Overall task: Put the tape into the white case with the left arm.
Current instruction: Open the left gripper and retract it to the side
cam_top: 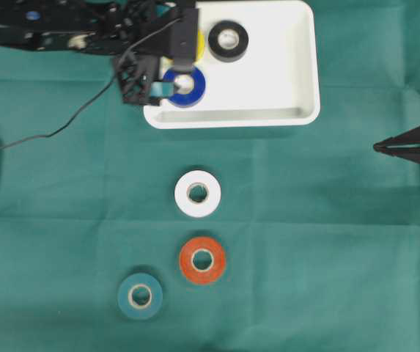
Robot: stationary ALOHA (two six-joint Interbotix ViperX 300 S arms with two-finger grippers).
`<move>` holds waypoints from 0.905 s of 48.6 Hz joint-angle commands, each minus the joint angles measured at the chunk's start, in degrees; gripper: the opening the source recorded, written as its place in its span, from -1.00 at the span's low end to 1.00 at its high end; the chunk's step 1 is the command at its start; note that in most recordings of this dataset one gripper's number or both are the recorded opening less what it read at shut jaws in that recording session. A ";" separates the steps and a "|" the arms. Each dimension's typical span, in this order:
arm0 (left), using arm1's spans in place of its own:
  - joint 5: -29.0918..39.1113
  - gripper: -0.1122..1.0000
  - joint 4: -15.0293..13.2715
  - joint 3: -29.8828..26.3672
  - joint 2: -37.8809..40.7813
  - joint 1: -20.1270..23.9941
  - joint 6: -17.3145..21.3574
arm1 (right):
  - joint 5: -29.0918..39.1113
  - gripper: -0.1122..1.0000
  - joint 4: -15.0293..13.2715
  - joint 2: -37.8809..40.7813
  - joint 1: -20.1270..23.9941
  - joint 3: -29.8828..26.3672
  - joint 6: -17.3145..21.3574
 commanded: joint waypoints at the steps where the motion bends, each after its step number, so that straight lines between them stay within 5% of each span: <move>1: -0.35 0.93 -0.18 2.02 -4.39 -1.05 -0.62 | -0.53 -0.97 -0.09 0.35 -0.09 -0.70 0.00; 31: -1.58 0.93 -0.18 19.07 -20.39 -8.26 -11.16 | -0.53 -0.97 -0.18 0.26 -0.09 -0.70 0.00; 44: -3.34 0.92 -0.18 25.66 -28.30 -12.04 -12.83 | -0.62 -0.97 -0.18 0.26 -0.09 -0.70 0.00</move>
